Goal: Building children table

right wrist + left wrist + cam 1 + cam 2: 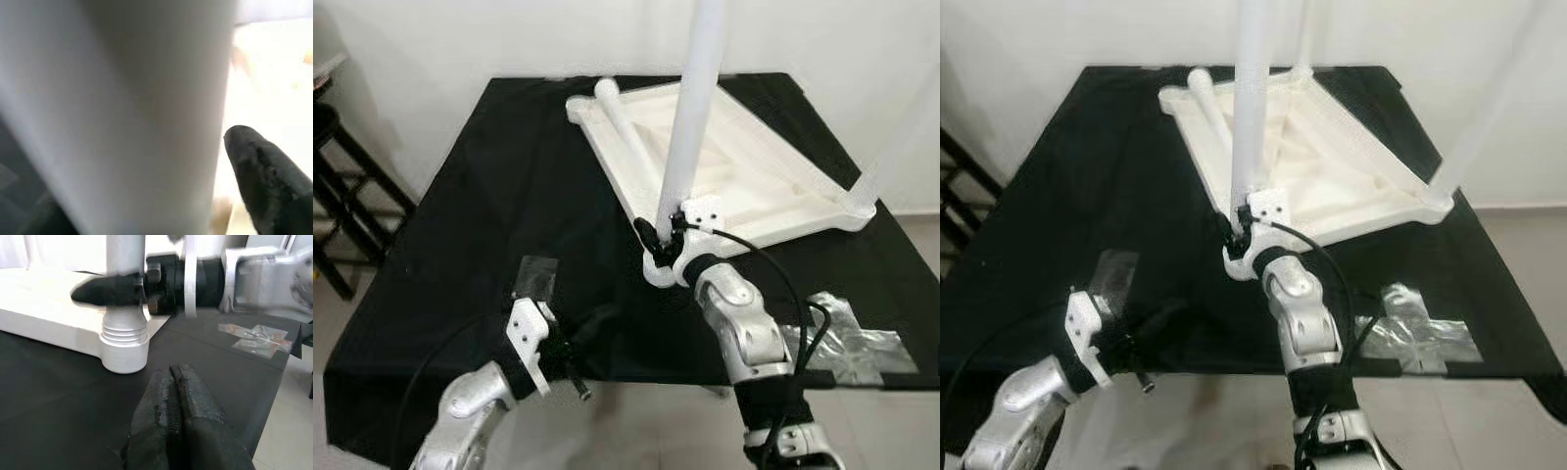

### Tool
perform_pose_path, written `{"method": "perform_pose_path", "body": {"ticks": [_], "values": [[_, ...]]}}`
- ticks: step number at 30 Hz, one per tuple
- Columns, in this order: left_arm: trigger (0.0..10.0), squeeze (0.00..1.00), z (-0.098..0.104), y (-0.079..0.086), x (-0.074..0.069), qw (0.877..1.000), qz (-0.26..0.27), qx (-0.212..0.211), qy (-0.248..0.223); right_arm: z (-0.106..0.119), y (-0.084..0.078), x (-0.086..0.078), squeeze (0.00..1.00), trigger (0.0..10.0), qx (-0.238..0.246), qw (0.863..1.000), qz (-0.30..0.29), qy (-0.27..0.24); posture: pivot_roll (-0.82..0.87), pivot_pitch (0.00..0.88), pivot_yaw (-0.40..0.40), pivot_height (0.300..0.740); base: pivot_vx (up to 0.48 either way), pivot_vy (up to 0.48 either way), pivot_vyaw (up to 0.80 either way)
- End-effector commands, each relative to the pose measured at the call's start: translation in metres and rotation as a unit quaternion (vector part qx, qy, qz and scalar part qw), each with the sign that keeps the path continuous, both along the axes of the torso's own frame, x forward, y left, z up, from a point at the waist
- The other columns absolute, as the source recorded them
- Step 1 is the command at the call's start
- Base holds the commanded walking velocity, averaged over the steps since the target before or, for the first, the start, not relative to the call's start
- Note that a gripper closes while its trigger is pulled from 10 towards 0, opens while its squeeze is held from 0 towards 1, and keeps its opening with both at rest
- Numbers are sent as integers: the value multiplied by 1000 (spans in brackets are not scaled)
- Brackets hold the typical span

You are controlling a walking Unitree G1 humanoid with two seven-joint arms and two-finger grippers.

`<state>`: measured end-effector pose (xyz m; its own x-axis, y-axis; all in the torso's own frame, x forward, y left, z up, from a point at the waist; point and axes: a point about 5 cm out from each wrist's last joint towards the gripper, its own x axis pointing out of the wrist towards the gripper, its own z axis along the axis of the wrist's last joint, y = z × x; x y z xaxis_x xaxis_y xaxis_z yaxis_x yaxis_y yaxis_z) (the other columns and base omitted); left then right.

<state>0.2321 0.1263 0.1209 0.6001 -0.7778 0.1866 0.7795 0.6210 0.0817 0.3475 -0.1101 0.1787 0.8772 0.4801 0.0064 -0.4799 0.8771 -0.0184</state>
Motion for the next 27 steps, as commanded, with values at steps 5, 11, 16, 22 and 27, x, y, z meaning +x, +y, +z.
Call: {"method": "perform_pose_path", "body": {"ticks": [5,11,16,22,27], "values": [[10000,0,-5,0,0,1000,1,2,12,27,0,7,0,10000,-36,983,177,-37,14,124,3,740,0,0,0],[10000,0,-6,-1,0,1000,2,3,12,34,-6,15,0,10000,-63,965,251,-35,25,116,2,740,0,0,0],[10000,0,-6,-1,0,1000,1,5,12,39,-11,24,0,0,-49,960,273,-22,27,114,2,740,0,0,0],[10000,0,-7,-1,0,1000,2,4,13,32,-21,24,0,0,-51,957,286,-13,28,115,7,740,0,0,0],[10000,0,-7,-1,0,1000,1,4,13,25,-29,22,0,0,-47,961,272,-10,23,116,13,740,0,0,0]]}}
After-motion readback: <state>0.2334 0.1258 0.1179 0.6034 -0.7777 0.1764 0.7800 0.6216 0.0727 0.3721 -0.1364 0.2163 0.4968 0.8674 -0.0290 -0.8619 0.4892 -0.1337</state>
